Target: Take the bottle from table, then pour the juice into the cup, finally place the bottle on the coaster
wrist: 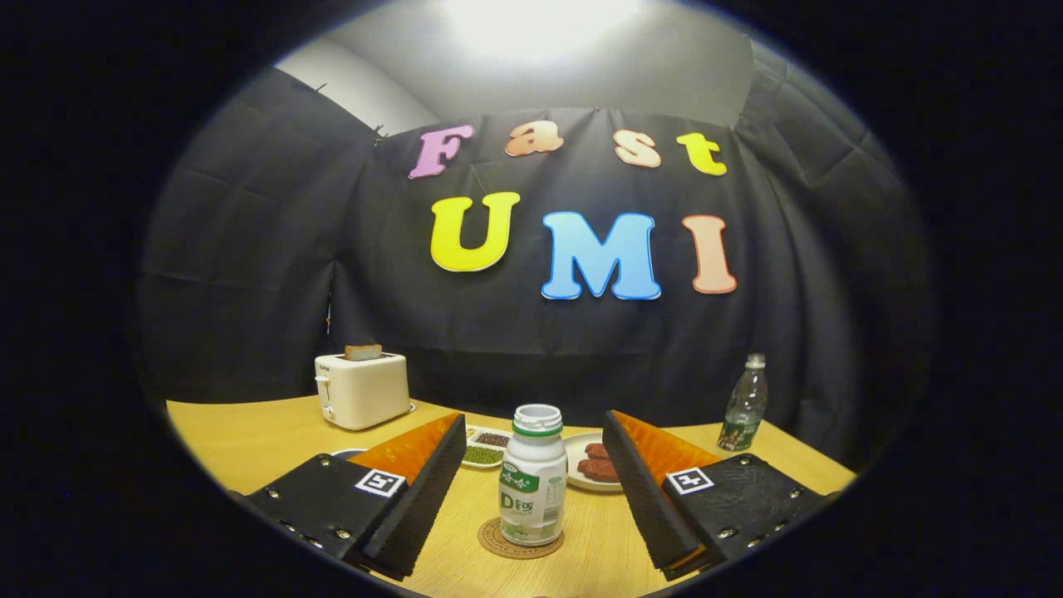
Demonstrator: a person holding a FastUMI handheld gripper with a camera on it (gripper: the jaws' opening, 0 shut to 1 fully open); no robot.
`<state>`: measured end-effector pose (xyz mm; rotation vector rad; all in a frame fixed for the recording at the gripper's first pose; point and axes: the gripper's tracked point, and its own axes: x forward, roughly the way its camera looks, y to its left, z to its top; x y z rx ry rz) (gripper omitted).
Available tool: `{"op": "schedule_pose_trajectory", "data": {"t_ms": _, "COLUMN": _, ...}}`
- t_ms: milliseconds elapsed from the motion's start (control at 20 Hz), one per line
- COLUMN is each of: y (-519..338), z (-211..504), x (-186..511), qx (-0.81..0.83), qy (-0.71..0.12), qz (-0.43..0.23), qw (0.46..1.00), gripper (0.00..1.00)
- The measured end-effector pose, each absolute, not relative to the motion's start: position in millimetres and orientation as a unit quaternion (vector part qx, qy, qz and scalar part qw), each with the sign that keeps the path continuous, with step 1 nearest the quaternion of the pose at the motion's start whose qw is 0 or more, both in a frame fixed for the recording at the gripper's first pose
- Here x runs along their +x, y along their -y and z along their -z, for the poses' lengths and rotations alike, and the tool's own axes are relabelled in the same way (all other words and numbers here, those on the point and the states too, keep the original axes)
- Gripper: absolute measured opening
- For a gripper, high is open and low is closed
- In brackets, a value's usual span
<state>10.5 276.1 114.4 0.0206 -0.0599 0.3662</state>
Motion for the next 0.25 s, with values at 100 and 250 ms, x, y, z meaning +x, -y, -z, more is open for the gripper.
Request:
{"op": "schedule_pose_trajectory", "data": {"t_ms": 100, "y": -272, "z": -137, "x": -1, "qx": 0.014, "qy": 0.043, "qz": -0.191, "qw": 0.981, "gripper": 0.98}}
{"op": "schedule_pose_trajectory", "data": {"t_ms": 250, "y": -254, "z": -163, "x": -11, "qx": 0.029, "qy": 0.059, "qz": -0.191, "qw": 0.979, "gripper": 0.97}}
